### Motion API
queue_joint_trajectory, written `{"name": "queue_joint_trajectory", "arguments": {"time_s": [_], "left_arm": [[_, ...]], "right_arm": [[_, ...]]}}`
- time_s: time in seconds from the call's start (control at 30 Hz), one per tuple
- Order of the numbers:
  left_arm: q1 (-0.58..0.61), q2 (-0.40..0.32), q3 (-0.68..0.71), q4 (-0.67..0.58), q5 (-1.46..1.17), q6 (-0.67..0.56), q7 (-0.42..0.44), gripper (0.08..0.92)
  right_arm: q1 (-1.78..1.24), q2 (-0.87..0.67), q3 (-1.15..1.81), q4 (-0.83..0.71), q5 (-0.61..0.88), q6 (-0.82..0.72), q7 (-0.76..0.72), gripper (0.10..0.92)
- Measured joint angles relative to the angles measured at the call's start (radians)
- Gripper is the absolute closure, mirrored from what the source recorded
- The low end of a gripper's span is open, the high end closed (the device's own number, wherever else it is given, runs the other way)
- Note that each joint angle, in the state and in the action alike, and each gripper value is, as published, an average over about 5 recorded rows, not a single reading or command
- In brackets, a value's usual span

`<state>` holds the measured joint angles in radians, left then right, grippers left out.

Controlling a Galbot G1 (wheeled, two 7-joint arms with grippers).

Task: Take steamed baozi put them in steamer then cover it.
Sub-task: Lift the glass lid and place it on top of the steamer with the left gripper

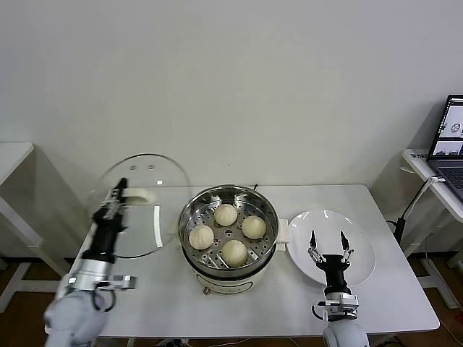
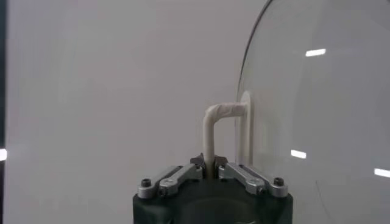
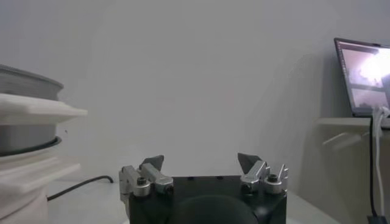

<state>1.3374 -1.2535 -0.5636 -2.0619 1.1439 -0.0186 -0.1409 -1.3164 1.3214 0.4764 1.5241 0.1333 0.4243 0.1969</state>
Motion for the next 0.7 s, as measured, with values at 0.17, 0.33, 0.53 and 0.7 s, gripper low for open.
{"name": "queue_joint_trajectory", "arguments": {"time_s": [0.17,0.33,0.53,0.7], "left_arm": [[-0.059,-0.029,0.181,-0.020,0.036,0.119,0.064,0.804],[-0.118,-0.051,0.336,-0.019,0.078,0.226,0.141,0.804],[-0.176,-0.073,0.465,-0.002,0.136,0.329,0.248,0.804],[-0.214,-0.084,0.526,0.024,0.169,0.379,0.309,0.804]], "right_arm": [[-0.005,0.002,0.007,-0.009,-0.001,-0.002,0.002,0.203],[-0.007,0.004,0.014,-0.020,-0.001,-0.001,0.002,0.203],[0.001,0.015,0.016,-0.032,-0.005,0.001,0.002,0.203],[0.005,0.025,0.016,-0.039,-0.011,0.002,0.002,0.203]]}}
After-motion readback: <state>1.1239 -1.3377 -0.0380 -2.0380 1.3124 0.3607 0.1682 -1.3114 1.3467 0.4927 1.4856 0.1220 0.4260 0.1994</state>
